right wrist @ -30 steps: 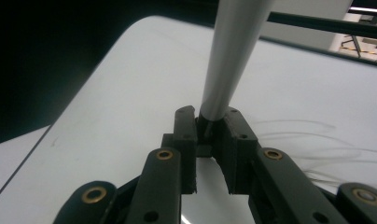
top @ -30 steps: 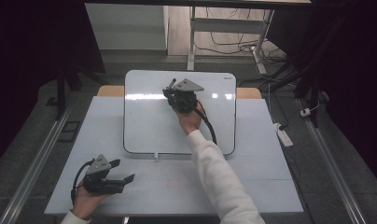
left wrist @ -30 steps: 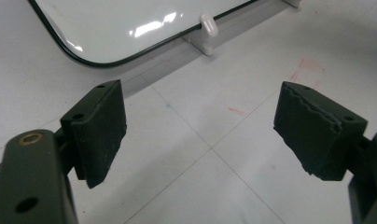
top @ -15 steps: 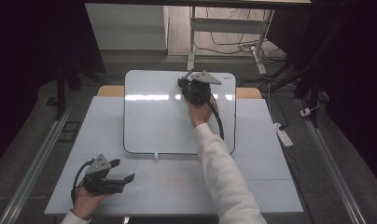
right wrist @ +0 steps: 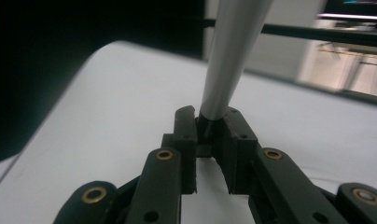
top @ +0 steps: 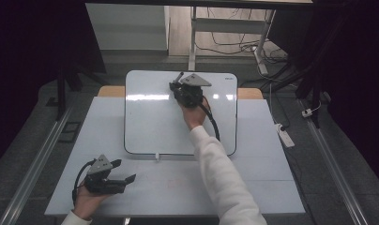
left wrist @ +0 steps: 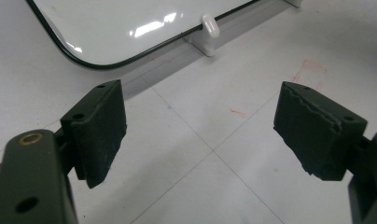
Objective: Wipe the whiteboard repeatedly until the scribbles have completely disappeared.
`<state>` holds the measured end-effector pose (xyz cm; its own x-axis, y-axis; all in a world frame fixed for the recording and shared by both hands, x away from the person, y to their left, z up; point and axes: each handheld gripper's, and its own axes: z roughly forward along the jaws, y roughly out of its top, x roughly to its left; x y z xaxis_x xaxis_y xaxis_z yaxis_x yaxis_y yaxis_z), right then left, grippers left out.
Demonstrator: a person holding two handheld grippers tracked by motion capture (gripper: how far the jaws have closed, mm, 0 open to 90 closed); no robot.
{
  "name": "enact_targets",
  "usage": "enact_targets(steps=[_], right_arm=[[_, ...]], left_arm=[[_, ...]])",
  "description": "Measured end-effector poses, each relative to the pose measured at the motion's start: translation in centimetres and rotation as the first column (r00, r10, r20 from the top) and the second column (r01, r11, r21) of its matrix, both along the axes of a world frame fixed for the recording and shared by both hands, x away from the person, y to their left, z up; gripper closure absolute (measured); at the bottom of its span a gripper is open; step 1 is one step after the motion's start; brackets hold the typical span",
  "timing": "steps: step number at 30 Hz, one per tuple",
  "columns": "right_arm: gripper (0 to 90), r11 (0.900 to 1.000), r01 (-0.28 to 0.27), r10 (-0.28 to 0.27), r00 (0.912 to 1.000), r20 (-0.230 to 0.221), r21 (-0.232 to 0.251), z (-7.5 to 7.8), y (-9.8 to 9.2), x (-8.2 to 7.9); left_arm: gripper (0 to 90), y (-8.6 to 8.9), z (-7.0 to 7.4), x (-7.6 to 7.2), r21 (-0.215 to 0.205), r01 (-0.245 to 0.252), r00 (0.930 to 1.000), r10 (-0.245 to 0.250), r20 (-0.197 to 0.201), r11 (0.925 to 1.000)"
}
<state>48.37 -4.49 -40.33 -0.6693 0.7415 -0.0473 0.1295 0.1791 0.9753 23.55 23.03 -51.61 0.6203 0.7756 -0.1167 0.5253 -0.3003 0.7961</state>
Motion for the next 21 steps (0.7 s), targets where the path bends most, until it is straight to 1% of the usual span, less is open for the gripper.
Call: enact_targets(steps=[1, 3, 4, 5, 6, 7, 8, 9, 10, 11, 12, 13, 14, 15, 16, 17, 18, 19, 21], right_arm=[[77.4, 0.999, 0.040, -0.040, 0.9992, 0.003, 0.013, 0.3, -0.8, 0.3], [77.4, 0.993, 0.112, -0.112, 0.9936, 0.012, 0.036, 0.9, -2.7, 0.8], [77.4, 0.990, 0.133, -0.134, 0.9909, 0.015, 0.044, 1.1, -3.5, 1.0], [77.3, 0.989, 0.135, -0.136, 0.9906, 0.011, 0.057, 1.2, -4.0, 1.1], [77.4, 0.990, 0.131, -0.131, 0.9913, 0.006, 0.060, 1.1, -4.1, 1.0], [77.4, 0.992, 0.118, -0.119, 0.9929, 0.008, 0.049, 1.0, -3.8, 0.8], [77.4, 0.996, 0.085, -0.085, 0.9963, 0.003, 0.033, 0.6, -3.3, 0.5], [77.4, 0.999, 0.044, -0.044, 0.9990, -0.004, 0.010, 0.3, -2.7, 0.1], [77.4, 1.000, 0.013, -0.013, 0.9999, -0.002, -0.019, 0.0, -2.1, -0.2], [77.4, 0.999, 0.003, -0.003, 0.9999, 0.010, -0.040, 0.0, -2.0, -0.4], [77.4, 0.999, 0.002, -0.001, 0.9999, 0.011, -0.036, 0.1, -2.3, -0.3], [77.4, 0.999, 0.041, -0.041, 0.9991, 0.013, -0.022, 0.4, -3.0, -0.1], [77.4, 0.996, 0.090, -0.090, 0.9958, 0.012, 0.004, 0.6, -3.8, 0.2], [77.4, 0.992, 0.116, -0.116, 0.9932, -0.001, 0.042, 0.8, -4.6, 0.4], [77.4, 0.991, 0.116, -0.115, 0.9932, -0.017, 0.072, 0.8, -5.0, 0.6], [77.4, 0.990, 0.118, -0.117, 0.9929, -0.018, 0.078, 0.6, -4.8, 0.4], [77.4, 0.994, 0.093, -0.092, 0.9956, -0.018, 0.065, 0.2, -4.1, 0.1], [77.4, 0.997, 0.050, -0.049, 0.9986, -0.021, 0.052, -0.3, -3.1, -0.3], [77.4, 1.000, -0.022, 0.022, 0.9994, -0.025, 0.008, -1.1, -1.2, -1.1]], left_arm=[[18.0, 0.1, 0.0, -0.1, -0.004, -0.002, 1.0000, 0.002, 0.003, 1.0000], [18.1, 0.2, 0.0, -0.1, -0.009, -0.007, 1.0000, 0.007, 0.003, 0.9999], [18.0, 0.2, 0.0, 0.0, -0.009, -0.007, 1.0000, 0.007, 0.002, 0.9999], [18.0, 0.2, 0.0, 0.1, -0.009, -0.005, 1.0000, 0.005, 0.000, 0.9999], [18.0, 0.1, 0.0, 0.1, -0.008, -0.005, 1.0000, 0.005, -0.002, 1.0000], [18.0, 0.0, -0.1, 0.2, -0.004, -0.003, 1.0000, 0.003, -0.001, 1.0000], [18.0, 0.0, -0.1, 0.2, -0.002, 0.001, 1.0000, -0.001, -0.002, 1.0000], [18.0, -0.1, 0.0, 0.2, 0.000, 0.003, 1.0000, -0.003, -0.003, 1.0000], [18.0, -0.1, 0.0, 0.2, 0.001, 0.003, 1.0000, -0.003, -0.001, 1.0000], [18.0, -0.1, 0.0, 0.1, -0.001, 0.002, 1.0000, -0.002, 0.000, 1.0000], [18.0, -0.1, 0.0, 0.1, -0.001, 0.001, 1.0000, -0.001, 0.002, 1.0000], [18.0, -0.1, 0.0, 0.0, 0.001, 0.000, 1.0000, 0.000, 0.002, 1.0000], [18.0, 0.0, 0.0, 0.0, -0.003, -0.002, 1.0000, 0.002, 0.002, 1.0000], [18.0, 0.0, 0.0, 0.0, -0.006, -0.003, 1.0000, 0.003, 0.002, 1.0000], [18.0, 0.0, 0.0, 0.1, -0.005, -0.005, 1.0000, 0.005, 0.002, 1.0000], [18.0, 0.0, 0.0, 0.2, -0.008, -0.004, 1.0000, 0.004, -0.001, 1.0000], [18.0, 0.0, 0.0, 0.3, -0.005, -0.003, 1.0000, 0.003, -0.004, 1.0000], [18.0, -0.1, -0.1, 0.3, -0.003, -0.002, 1.0000, 0.002, -0.005, 1.0000], [18.0, -0.2, -0.1, 0.3, 0.001, 0.000, 1.0000, 0.000, -0.003, 1.0000]])
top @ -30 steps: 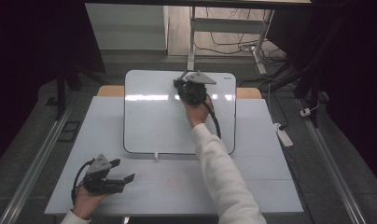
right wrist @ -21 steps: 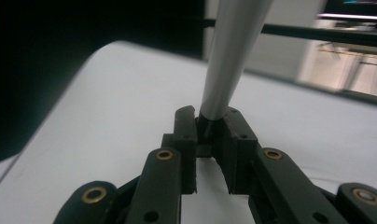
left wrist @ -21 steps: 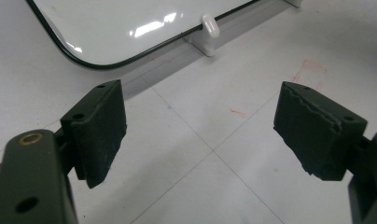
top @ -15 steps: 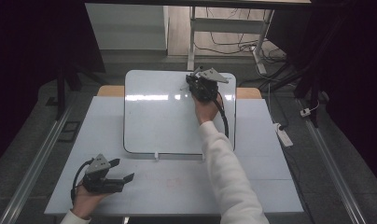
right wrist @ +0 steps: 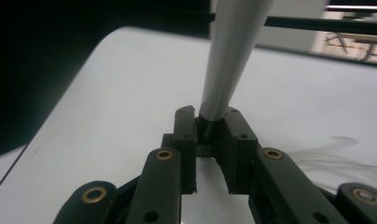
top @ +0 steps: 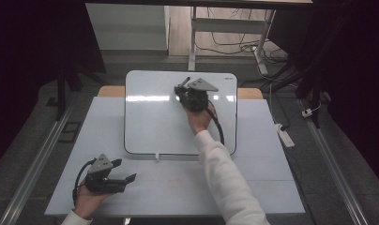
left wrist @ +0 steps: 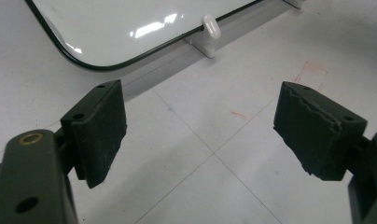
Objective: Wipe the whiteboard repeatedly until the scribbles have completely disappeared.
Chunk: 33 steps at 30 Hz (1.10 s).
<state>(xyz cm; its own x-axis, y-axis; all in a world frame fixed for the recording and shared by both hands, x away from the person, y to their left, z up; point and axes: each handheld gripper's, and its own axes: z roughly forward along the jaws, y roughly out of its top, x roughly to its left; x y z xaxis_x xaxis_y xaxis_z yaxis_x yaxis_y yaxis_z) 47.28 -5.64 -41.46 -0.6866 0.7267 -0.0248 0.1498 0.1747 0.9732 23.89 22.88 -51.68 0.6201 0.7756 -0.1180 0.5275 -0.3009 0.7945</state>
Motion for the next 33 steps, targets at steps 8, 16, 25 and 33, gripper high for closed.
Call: enact_targets(steps=[8, 16, 25, 33], right_arm=[[77.4, 0.998, 0.061, -0.061, 0.9979, 0.021, 0.011, 0.3, -0.6, 0.0], [77.4, 0.991, 0.111, -0.111, 0.9938, -0.004, 0.070, 0.9, -2.4, 0.8], [77.4, 0.993, 0.114, -0.115, 0.9931, 0.024, 0.032, 0.8, -1.9, 0.5], [77.4, 0.996, 0.092, -0.092, 0.9952, 0.035, -0.007, 0.3, -2.3, -0.2]], left_arm=[[18.0, 0.2, 0.0, -0.1, -0.008, -0.004, 1.0000, 0.004, 0.001, 1.0000], [18.0, 0.1, 0.1, -0.2, -0.008, 0.000, 1.0000, 0.000, 0.005, 1.0000], [18.0, 0.0, 0.1, -0.1, -0.009, 0.005, 1.0000, -0.005, 0.002, 1.0000], [18.0, -0.1, 0.0, 0.0, -0.010, 0.008, 1.0000, -0.008, -0.001, 0.9999]])
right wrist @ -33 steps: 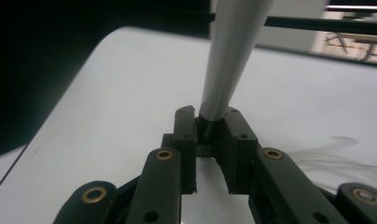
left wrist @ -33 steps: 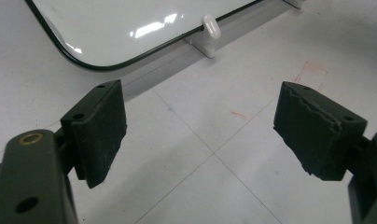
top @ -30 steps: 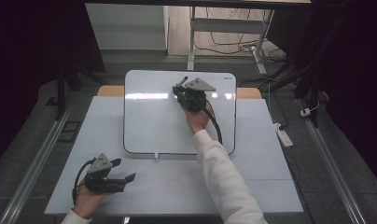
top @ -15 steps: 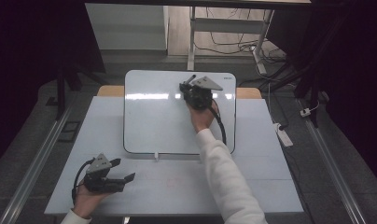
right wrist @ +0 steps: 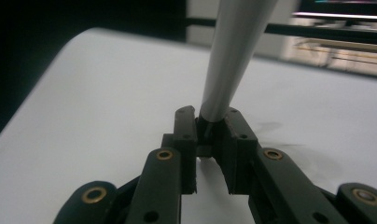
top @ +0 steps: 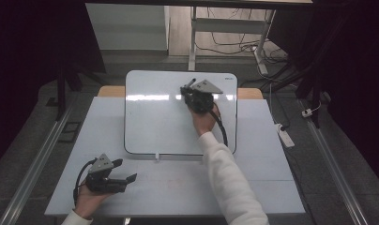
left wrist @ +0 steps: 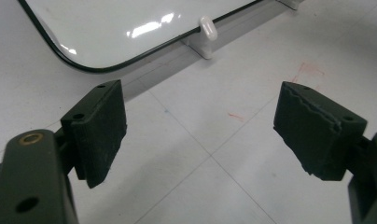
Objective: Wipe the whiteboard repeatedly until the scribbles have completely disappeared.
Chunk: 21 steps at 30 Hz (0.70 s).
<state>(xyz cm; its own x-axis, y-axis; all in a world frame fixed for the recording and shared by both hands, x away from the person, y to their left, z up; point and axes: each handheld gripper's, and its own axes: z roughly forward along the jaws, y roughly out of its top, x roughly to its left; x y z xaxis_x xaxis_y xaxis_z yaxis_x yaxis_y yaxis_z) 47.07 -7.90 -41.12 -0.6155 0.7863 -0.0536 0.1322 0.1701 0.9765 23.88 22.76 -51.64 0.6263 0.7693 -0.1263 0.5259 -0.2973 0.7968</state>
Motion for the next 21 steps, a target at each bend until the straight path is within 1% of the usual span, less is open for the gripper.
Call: enact_targets(steps=[1, 2, 3, 4, 5, 6, 7, 8, 9, 10, 11, 12, 13, 14, 15, 16, 17, 18, 19, 20, 21], right_arm=[[77.4, 0.999, 0.030, -0.030, 0.9996, -0.003, 0.037, 0.3, -0.8, 0.3], [77.4, 0.997, 0.035, -0.034, 0.9992, -0.021, 0.069, 0.4, -1.3, 0.6], [77.4, 0.997, 0.033, -0.032, 0.9992, -0.023, 0.066, 0.3, -1.2, 0.5], [77.4, 1.000, 0.014, -0.014, 0.9998, -0.013, 0.021, 0.2, -0.7, 0.3], [77.4, 1.000, -0.015, 0.015, 0.9999, 0.002, -0.024, 0.2, -0.3, 0.1], [77.4, 0.998, -0.020, 0.020, 0.9997, 0.014, -0.052, 0.3, -0.3, 0.2], [77.4, 0.999, -0.008, 0.009, 0.9999, 0.015, -0.040, 0.6, -0.7, 0.6], [77.4, 1.000, 0.023, -0.023, 0.9997, 0.003, 0.000, 1.0, -1.5, 1.1], [77.4, 0.998, 0.053, -0.053, 0.9986, -0.007, 0.046, 1.5, -2.3, 1.7], [77.4, 0.995, 0.069, -0.069, 0.9976, -0.012, 0.075, 1.8, -3.0, 2.1], [77.4, 0.994, 0.071, -0.070, 0.9973, -0.021, 0.080, 1.9, -3.1, 2.3], [77.4, 0.996, 0.067, -0.066, 0.9976, -0.018, 0.064, 1.8, -2.8, 2.1], [77.3, 0.999, 0.034, -0.033, 0.9994, -0.011, 0.028, 1.6, -2.3, 1.8], [77.4, 1.000, -0.007, 0.007, 0.9998, -0.020, -0.004, 1.4, -1.6, 1.4], [77.4, 0.998, -0.047, 0.046, 0.9986, -0.026, -0.033, 1.1, -1.1, 1.1], [77.4, 0.996, -0.067, 0.066, 0.9976, -0.022, -0.060, 0.9, -0.7, 0.8], [77.4, 0.995, -0.067, 0.066, 0.9977, -0.014, -0.071, 0.9, -0.8, 0.8], [77.4, 0.997, -0.050, 0.049, 0.9987, -0.016, -0.055, 1.1, -1.2, 1.0], [77.4, 0.999, -0.006, 0.005, 0.9999, -0.013, -0.033, 1.3, -1.8, 1.2], [77.4, 0.999, 0.032, -0.032, 0.9994, -0.015, -0.003, 1.5, -2.5, 1.5], [77.4, 0.999, 0.039, -0.038, 0.9990, -0.023, 0.021, 1.6, -3.0, 1.6]], left_arm=[[18.0, 0.0, 0.0, 0.0, -0.002, -0.001, 1.0000, 0.001, 0.002, 1.0000], [18.1, 0.0, 0.1, 0.0, -0.004, -0.002, 1.0000, 0.002, 0.002, 1.0000], [18.1, 0.0, 0.1, 0.0, -0.003, -0.003, 1.0000, 0.003, 0.003, 1.0000], [18.0, 0.0, 0.0, 0.1, -0.003, -0.004, 1.0000, 0.004, 0.001, 1.0000], [18.0, 0.0, 0.0, 0.1, -0.002, -0.003, 1.0000, 0.003, -0.001, 1.0000], [18.0, 0.0, 0.0, 0.1, 0.000, -0.004, 1.0000, 0.004, -0.001, 1.0000], [18.0, 0.0, 0.0, 0.0, 0.001, -0.004, 1.0000, 0.004, 0.000, 1.0000], [18.1, 0.0, 0.0, 0.0, 0.000, -0.003, 1.0000, 0.003, 0.002, 1.0000], [18.1, 0.0, 0.1, -0.1, 0.000, -0.003, 1.0000, 0.003, 0.003, 1.0000], [18.0, 0.1, 0.1, -0.1, -0.002, -0.003, 1.0000, 0.003, 0.004, 1.0000], [18.1, 0.1, 0.1, -0.1, -0.003, -0.004, 1.0000, 0.004, 0.004, 1.0000], [18.1, 0.1, 0.1, 0.0, -0.005, -0.005, 1.0000, 0.005, 0.004, 1.0000], [18.1, 0.1, 0.0, 0.1, -0.005, -0.005, 1.0000, 0.005, 0.002, 1.0000], [18.1, 0.1, 0.0, 0.1, -0.004, -0.004, 1.0000, 0.004, 0.000, 1.0000], [18.1, 0.1, 0.0, 0.2, -0.001, -0.001, 1.0000, 0.001, -0.001, 1.0000], [18.1, 0.1, 0.0, 0.1, 0.001, -0.001, 1.0000, 0.001, 0.000, 1.0000], [18.1, 0.1, 0.0, 0.0, 0.001, -0.001, 1.0000, 0.001, 0.002, 1.0000], [18.1, 0.1, 0.0, 0.0, 0.000, -0.001, 1.0000, 0.001, 0.004, 1.0000], [18.1, 0.1, 0.1, -0.1, -0.003, -0.002, 1.0000, 0.002, 0.004, 1.0000], [18.1, 0.1, 0.1, -0.1, -0.004, -0.004, 1.0000, 0.004, 0.006, 1.0000], [18.1, 0.1, 0.1, -0.1, -0.006, -0.004, 1.0000, 0.004, 0.007, 1.0000]])
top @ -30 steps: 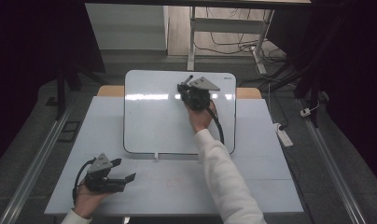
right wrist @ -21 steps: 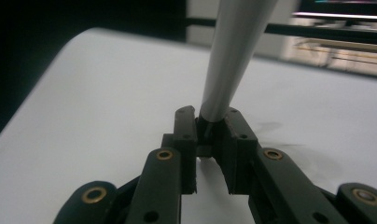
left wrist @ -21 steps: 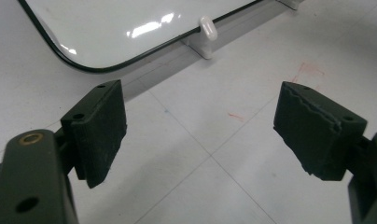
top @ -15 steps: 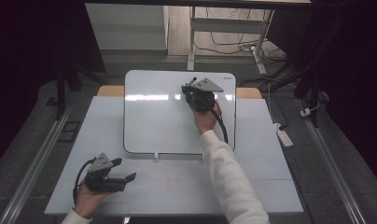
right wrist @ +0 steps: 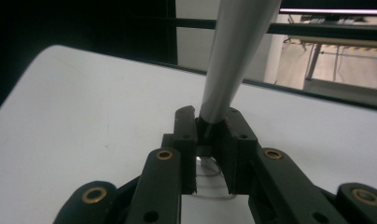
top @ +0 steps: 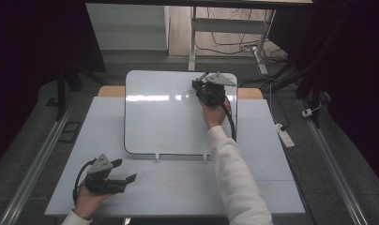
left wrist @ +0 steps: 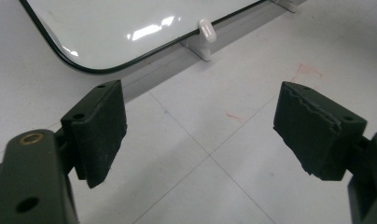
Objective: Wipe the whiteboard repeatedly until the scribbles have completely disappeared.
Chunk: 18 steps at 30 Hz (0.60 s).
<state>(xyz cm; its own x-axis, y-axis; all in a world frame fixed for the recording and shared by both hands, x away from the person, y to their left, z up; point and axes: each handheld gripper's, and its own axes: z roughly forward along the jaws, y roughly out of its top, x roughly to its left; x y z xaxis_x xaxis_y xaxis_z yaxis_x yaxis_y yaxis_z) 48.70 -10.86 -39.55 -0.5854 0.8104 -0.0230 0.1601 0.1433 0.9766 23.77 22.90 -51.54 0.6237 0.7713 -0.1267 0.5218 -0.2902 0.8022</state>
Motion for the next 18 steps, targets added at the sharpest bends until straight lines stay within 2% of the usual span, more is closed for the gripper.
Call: enact_targets(steps=[1, 2, 4, 5, 6, 8, 9, 10, 11, 12, 13, 14, 15, 17, 18], right_arm=[[77.4, 1.000, -0.004, 0.004, 1.0000, -0.006, 0.001, -0.1, 0.0, -0.2], [77.4, 0.999, -0.021, 0.021, 0.9998, -0.004, -0.025, -0.2, 0.5, -0.5], [77.4, 0.992, -0.105, 0.105, 0.9945, -0.008, -0.074, -1.1, 1.7, -1.3], [77.4, 0.987, -0.117, 0.119, 0.9929, 0.007, -0.110, -1.4, 2.0, -1.6], [77.4, 0.987, -0.116, 0.119, 0.9927, 0.019, -0.111, -1.4, 1.8, -1.5], [77.4, 0.999, -0.037, 0.037, 0.9993, -0.001, 0.003, -1.1, 0.3, -0.7], [77.4, 0.999, -0.015, 0.016, 0.9999, -0.004, 0.033, -1.0, -0.1, -0.5], [77.4, 1.000, -0.010, 0.010, 0.9999, 0.003, 0.025, -1.0, 0.0, -0.6], [77.4, 1.000, -0.012, 0.012, 0.9998, 0.014, -0.011, -1.0, 0.5, -1.0], [77.4, 0.997, -0.052, 0.053, 0.9984, 0.017, -0.052, -1.2, 1.2, -1.3], [77.4, 0.992, -0.087, 0.089, 0.9956, 0.026, -0.094, -1.3, 1.8, -1.6], [77.4, 0.988, -0.085, 0.092, 0.9948, 0.043, -0.131, -1.3, 2.1, -1.8], [77.4, 0.989, -0.079, 0.085, 0.9955, 0.042, -0.121, -1.2, 1.8, -1.6], [77.4, 0.999, -0.008, 0.009, 0.9996, 0.027, -0.031, -0.7, 0.2, -0.7], [77.4, 1.000, 0.017, -0.017, 0.9996, 0.021, -0.001, -0.5, -0.5, -0.4]], left_arm=[[18.1, 0.0, 0.0, 0.1, 0.000, -0.001, 1.0000, 0.001, -0.001, 1.0000], [18.1, 0.0, 0.0, 0.1, 0.000, -0.001, 1.0000, 0.001, -0.003, 1.0000], [18.1, -0.1, -0.1, 0.3, 0.003, 0.003, 1.0000, -0.003, -0.007, 1.0000], [18.1, -0.1, -0.1, 0.3, 0.006, 0.003, 1.0000, -0.003, -0.006, 1.0000], [18.1, -0.2, -0.1, 0.2, 0.007, 0.002, 1.0000, -0.002, -0.006, 1.0000], [18.1, -0.2, 0.0, 0.0, 0.009, 0.003, 1.0000, -0.003, -0.001, 1.0000], [18.1, -0.2, 0.0, 0.0, 0.005, 0.002, 1.0000, -0.002, -0.001, 1.0000], [18.1, -0.1, 0.0, 0.0, 0.003, 0.000, 1.0000, 0.000, 0.000, 1.0000], [18.1, -0.1, 0.0, 0.1, 0.000, -0.003, 1.0000, 0.003, 0.001, 1.0000], [18.1, -0.1, 0.0, 0.2, -0.001, -0.004, 1.0000, 0.004, -0.002, 1.0000], [18.1, -0.1, 0.0, 0.2, 0.001, -0.004, 1.0000, 0.004, -0.005, 1.0000], [18.1, -0.1, -0.1, 0.3, 0.005, -0.003, 1.0000, 0.003, -0.005, 1.0000], [18.0, -0.2, -0.1, 0.2, 0.007, -0.002, 1.0000, 0.002, -0.004, 1.0000], [18.1, -0.2, 0.0, 0.1, 0.005, 0.000, 1.0000, 0.000, -0.002, 1.0000], [18.1, -0.1, 0.0, 0.0, 0.004, 0.000, 1.0000, 0.000, 0.000, 1.0000]])
